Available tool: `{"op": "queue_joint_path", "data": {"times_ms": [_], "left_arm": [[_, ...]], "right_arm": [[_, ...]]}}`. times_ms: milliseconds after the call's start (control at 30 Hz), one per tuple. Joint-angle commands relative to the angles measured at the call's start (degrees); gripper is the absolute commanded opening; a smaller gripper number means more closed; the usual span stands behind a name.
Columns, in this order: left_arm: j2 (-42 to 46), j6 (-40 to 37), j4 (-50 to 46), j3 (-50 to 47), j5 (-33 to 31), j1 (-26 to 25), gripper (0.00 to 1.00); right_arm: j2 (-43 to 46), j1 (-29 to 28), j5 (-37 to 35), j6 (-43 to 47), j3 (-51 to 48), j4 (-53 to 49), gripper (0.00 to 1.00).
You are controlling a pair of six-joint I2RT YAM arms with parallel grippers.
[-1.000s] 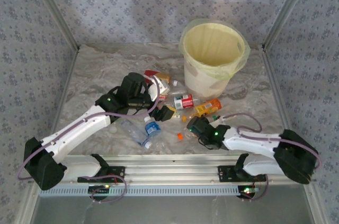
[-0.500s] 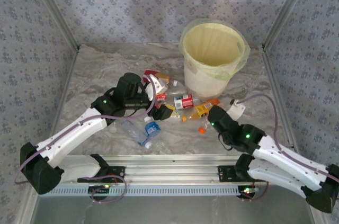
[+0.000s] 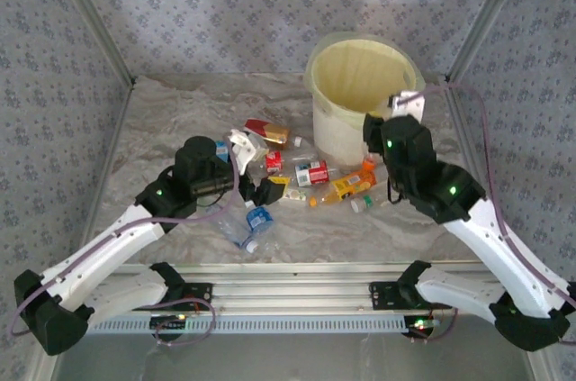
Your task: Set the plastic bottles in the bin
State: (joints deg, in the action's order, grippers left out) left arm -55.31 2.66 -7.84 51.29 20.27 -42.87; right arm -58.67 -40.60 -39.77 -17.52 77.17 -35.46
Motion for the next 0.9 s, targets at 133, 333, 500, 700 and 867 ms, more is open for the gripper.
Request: {"op": "queue_joint_path", "data": {"times_ms": [133, 333, 500, 700, 867], "left_arm": [[0.47, 1.77, 3.62, -0.53, -3.37, 0.1, 1.0], [0.9, 0.86, 4.98, -2.1, -5.76, 0.27, 1.0], [2.37, 0.65, 7.59, -4.23, -9.41, 0.29, 1.0], [3.97, -0.92, 9.14, -5.82, -11.16, 0.34, 1.0], [4.77, -3.29, 10.01, -6.89, -11.57, 0.25, 1.0]], "right_arm": [[-12.59, 9.73, 12.64, 10.48, 17.17, 0.51, 0.53], [-24.89, 18.47, 25.74, 9.07, 28.42, -1.92, 0.53], [-34.34, 22.4, 30.69, 8.19, 37.88, -6.82, 0.53], [-42.77, 23.9, 33.18, 7.68, 43.41, -12.34, 0.54], [-46.75, 23.89, 33.09, 7.41, 43.15, -14.08, 0.57]]}}
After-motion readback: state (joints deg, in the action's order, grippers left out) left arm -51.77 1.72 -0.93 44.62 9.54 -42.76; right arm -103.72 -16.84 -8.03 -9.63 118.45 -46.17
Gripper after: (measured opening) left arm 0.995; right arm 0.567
